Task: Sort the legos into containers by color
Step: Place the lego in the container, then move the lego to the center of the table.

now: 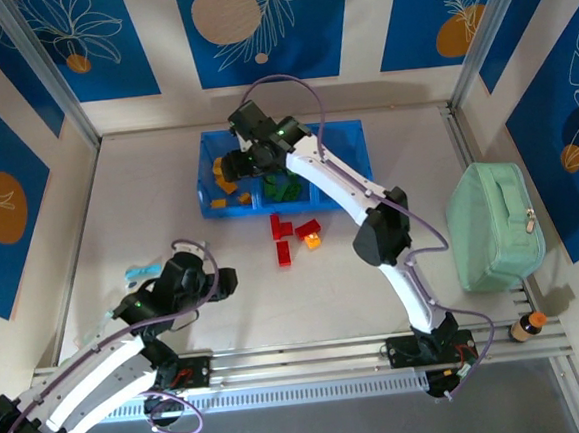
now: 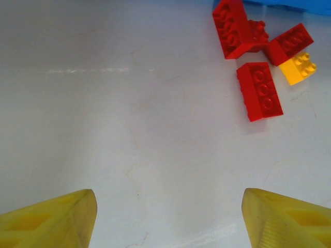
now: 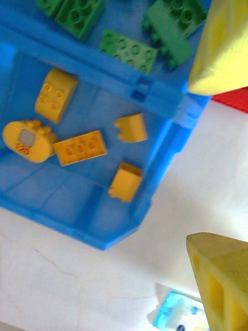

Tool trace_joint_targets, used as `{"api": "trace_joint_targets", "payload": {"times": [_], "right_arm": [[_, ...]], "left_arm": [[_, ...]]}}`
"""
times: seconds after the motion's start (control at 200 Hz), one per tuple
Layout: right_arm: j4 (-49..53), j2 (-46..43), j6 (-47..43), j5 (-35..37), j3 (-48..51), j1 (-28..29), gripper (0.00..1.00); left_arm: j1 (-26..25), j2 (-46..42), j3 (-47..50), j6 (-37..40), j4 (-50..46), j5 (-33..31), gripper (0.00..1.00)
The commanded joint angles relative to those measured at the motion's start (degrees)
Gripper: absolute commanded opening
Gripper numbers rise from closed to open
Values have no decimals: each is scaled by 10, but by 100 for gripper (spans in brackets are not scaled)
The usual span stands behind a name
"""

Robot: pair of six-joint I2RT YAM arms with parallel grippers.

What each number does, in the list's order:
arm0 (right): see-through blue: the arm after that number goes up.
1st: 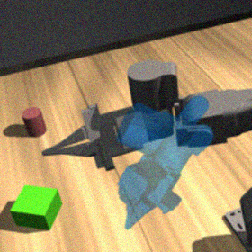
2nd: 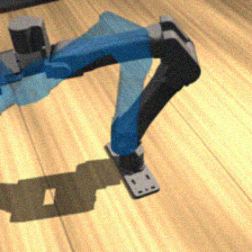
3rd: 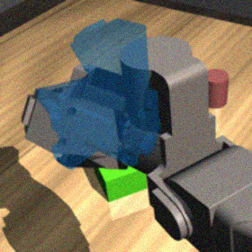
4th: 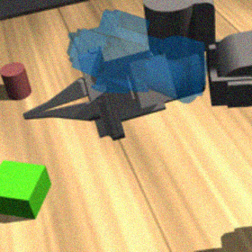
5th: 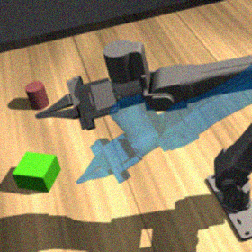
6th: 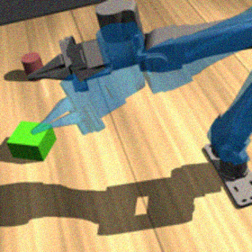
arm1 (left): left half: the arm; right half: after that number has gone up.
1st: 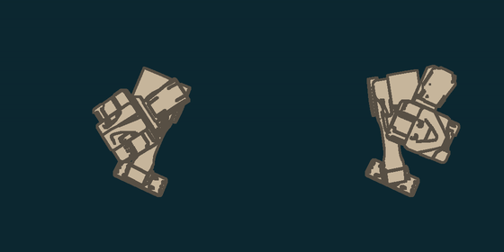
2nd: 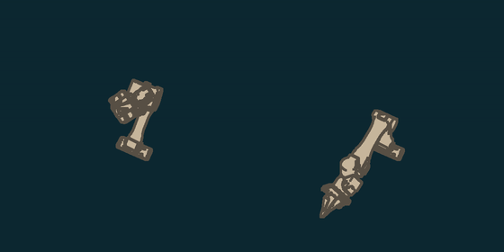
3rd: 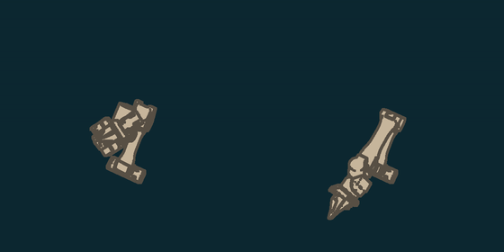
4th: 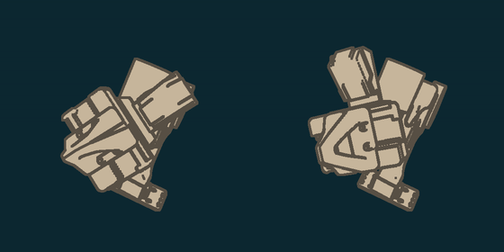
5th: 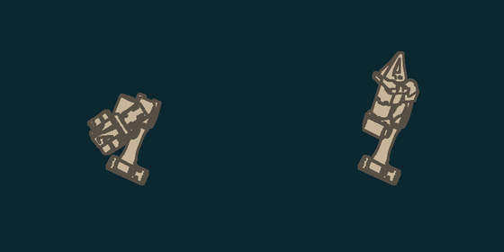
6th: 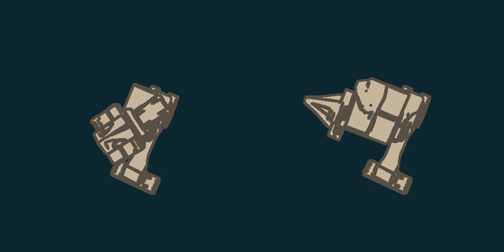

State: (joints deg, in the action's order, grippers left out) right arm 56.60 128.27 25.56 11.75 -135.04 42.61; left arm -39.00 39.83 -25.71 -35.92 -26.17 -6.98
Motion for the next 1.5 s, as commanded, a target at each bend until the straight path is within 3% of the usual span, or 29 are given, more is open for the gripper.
{"api": "trace_joint_targets", "payload": {"times": [0.0, 0.38, 0.735, 0.951, 1.131, 1.496], "right_arm": [[-53, -97, 10, 0, 101, -3, 71], [-134, -282, 26, 38, 418, -40, 68], [-172, -315, 42, 50, 608, -54, 62], [-186, -281, 44, 49, 634, -51, 59], [-189, -243, 39, 54, 609, -51, 69], [-177, -175, 5, 53, 556, -57, 74]], "left_arm": [[2, 24, 5, 22, 44, 37, 74], [-33, 144, -34, 27, 104, 53, 74], [-51, 197, -56, 10, 144, 43, 74], [-51, 203, -65, 5, 144, 36, 74], [-51, 205, -66, 3, 141, 37, 74], [-51, 181, -57, 5, 126, 25, 74]]}}
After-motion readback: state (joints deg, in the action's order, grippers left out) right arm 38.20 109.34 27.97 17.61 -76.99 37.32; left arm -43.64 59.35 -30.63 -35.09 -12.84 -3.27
